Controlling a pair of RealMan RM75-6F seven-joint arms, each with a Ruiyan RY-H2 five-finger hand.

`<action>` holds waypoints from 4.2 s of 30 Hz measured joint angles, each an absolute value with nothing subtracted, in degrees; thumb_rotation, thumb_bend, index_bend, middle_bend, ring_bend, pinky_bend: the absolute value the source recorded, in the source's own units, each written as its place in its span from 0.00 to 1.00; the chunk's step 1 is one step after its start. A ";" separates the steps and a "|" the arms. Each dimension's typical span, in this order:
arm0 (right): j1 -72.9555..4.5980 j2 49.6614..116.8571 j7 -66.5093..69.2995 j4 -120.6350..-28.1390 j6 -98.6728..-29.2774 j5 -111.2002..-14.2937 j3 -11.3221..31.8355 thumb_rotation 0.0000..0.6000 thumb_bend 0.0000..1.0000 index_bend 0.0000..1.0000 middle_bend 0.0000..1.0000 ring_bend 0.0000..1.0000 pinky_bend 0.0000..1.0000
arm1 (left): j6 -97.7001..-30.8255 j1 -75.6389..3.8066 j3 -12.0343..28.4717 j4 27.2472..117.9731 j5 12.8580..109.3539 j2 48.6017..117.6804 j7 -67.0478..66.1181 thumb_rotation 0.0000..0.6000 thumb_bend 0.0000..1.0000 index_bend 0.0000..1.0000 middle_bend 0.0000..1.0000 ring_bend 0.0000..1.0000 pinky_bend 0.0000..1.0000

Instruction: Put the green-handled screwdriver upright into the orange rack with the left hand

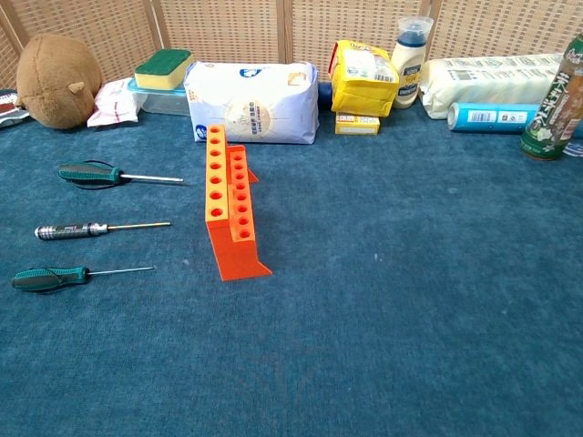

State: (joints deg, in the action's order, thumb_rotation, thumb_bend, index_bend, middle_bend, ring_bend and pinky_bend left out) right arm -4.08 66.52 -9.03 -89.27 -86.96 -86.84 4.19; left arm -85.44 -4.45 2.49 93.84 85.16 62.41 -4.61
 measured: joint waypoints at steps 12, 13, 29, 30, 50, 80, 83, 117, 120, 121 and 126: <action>-4.05 66.24 -8.10 -89.80 -86.86 -87.10 3.93 1.00 0.02 0.07 0.03 0.03 0.00 | -84.96 -5.86 2.64 90.69 86.93 66.11 -4.81 1.00 0.13 0.41 1.00 0.97 0.96; -4.03 66.17 -7.93 -89.87 -86.88 -87.17 3.89 1.00 0.02 0.07 0.03 0.03 0.00 | -84.53 -6.08 2.68 90.60 86.73 66.60 -5.27 1.00 0.13 0.41 1.00 0.98 0.96; -3.89 64.48 -4.40 -90.92 -86.66 -88.06 3.34 1.00 0.02 0.07 0.03 0.03 0.00 | -72.45 -12.59 3.82 105.68 70.11 71.14 -34.34 1.00 0.21 0.46 1.00 0.98 0.96; -3.92 64.38 -4.11 -91.02 -86.49 -88.16 3.22 1.00 0.02 0.07 0.03 0.03 0.00 | -71.92 -13.26 4.07 106.84 67.60 72.09 -36.33 1.00 0.21 0.46 1.00 0.98 0.96; -4.27 63.81 -3.03 -91.30 -85.37 -88.48 2.66 1.00 0.02 0.07 0.03 0.03 0.00 | -75.20 -19.30 5.98 106.64 52.33 85.78 -46.83 1.00 0.14 0.46 1.00 0.98 0.96; -4.47 63.73 -3.08 -91.51 -84.70 -88.15 2.50 1.00 0.02 0.07 0.03 0.03 0.00 | -75.56 -22.01 5.40 98.91 48.03 90.98 -44.30 1.00 0.23 0.46 1.00 0.98 0.96; -4.49 63.68 -3.01 -91.53 -84.66 -88.17 2.47 1.00 0.02 0.07 0.03 0.03 0.00 | -75.49 -22.13 5.20 98.69 48.06 91.32 -43.98 1.00 0.23 0.46 1.00 0.98 0.96; -4.64 63.23 -1.73 -91.51 -84.21 -88.23 2.25 1.00 0.02 0.07 0.03 0.03 0.00 | -78.72 -22.51 3.38 99.91 52.88 90.54 -44.29 1.00 0.34 0.52 1.00 0.98 0.96; -4.68 63.23 -1.72 -91.51 -84.08 -88.15 2.25 1.00 0.02 0.07 0.03 0.03 0.00 | -79.86 -22.46 2.93 100.54 56.20 89.17 -44.11 1.00 0.34 0.52 1.00 0.98 0.96; -4.70 63.24 -1.74 -91.53 -84.02 -88.13 2.23 1.00 0.02 0.07 0.03 0.03 0.00 | -80.27 -22.43 2.76 100.69 57.57 88.65 -43.98 1.00 0.34 0.52 1.00 0.98 0.96; -4.66 63.27 -1.78 -91.63 -84.06 -88.15 2.18 1.00 0.02 0.07 0.03 0.03 0.00 | -82.24 -22.47 1.98 101.54 66.08 84.89 -42.74 1.00 0.35 0.52 1.00 0.98 0.96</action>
State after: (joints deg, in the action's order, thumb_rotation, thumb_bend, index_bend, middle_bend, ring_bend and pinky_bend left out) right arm -4.66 63.27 -1.78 -91.63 -84.06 -88.15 2.18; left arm -82.24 -22.47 1.98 101.54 66.08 84.89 -42.74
